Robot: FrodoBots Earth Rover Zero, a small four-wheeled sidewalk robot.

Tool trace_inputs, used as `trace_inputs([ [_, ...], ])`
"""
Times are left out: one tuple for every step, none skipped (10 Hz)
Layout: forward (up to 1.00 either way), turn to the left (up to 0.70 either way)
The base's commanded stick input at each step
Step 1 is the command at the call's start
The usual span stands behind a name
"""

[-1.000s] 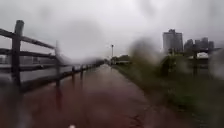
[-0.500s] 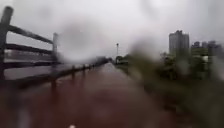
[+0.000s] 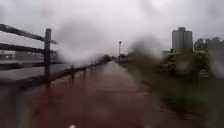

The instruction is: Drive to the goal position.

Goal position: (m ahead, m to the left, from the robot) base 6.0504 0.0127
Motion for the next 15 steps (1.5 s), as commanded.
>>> trace_inputs([
  [1.00,0.00],
  [1.00,0.00],
  [1.00,0.00],
  [1.00,0.00],
  [1.00,0.00],
  [1.00,0.00],
  [1.00,0.00],
  [1.00,0.00],
  [1.00,0.13],
  [1.00,0.30],
  [1.00,0.40],
  [1.00,0.31],
  [1.00,0.00],
  [1.00,0.00],
  [1.00,0.00],
])
